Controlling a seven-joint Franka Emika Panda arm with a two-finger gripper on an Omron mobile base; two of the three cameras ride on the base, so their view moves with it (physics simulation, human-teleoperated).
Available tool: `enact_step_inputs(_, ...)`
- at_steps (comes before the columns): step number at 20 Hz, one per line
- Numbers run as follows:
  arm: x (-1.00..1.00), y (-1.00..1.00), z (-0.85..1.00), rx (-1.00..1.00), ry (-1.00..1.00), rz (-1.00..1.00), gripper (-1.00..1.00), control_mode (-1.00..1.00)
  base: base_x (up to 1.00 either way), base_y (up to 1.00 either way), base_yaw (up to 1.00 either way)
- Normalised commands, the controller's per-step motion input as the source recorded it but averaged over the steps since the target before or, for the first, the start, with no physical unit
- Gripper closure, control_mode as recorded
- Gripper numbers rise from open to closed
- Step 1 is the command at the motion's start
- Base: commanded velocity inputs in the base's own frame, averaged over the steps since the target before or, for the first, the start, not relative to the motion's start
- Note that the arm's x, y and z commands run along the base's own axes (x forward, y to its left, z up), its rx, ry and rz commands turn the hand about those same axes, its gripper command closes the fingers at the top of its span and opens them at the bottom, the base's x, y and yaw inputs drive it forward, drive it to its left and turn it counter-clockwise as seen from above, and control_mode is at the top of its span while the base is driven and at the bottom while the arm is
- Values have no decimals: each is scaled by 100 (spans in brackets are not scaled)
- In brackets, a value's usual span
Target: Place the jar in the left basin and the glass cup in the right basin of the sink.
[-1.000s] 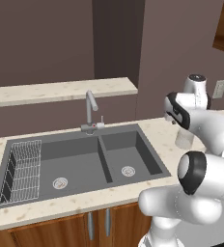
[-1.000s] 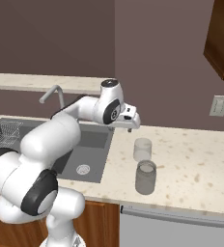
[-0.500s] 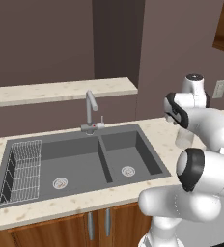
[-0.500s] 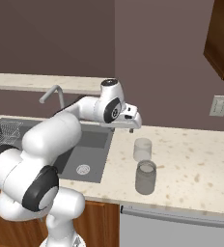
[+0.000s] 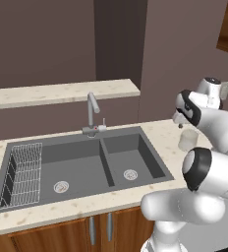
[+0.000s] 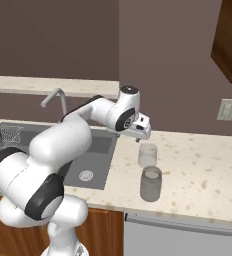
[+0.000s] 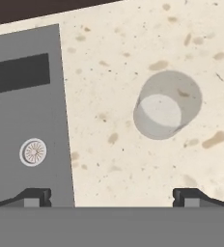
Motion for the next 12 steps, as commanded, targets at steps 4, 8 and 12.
enact_step_inputs(4, 4, 0, -9, 15, -5, 1, -100, -100, 0, 0, 0)
enact_step_inputs(8, 5, -1, -11, 0, -18, 4, -100, -100, 0, 0, 0)
enact_step_inputs(12, 8, 0, -14, -5, -30, 4, -100, -100, 0, 0, 0)
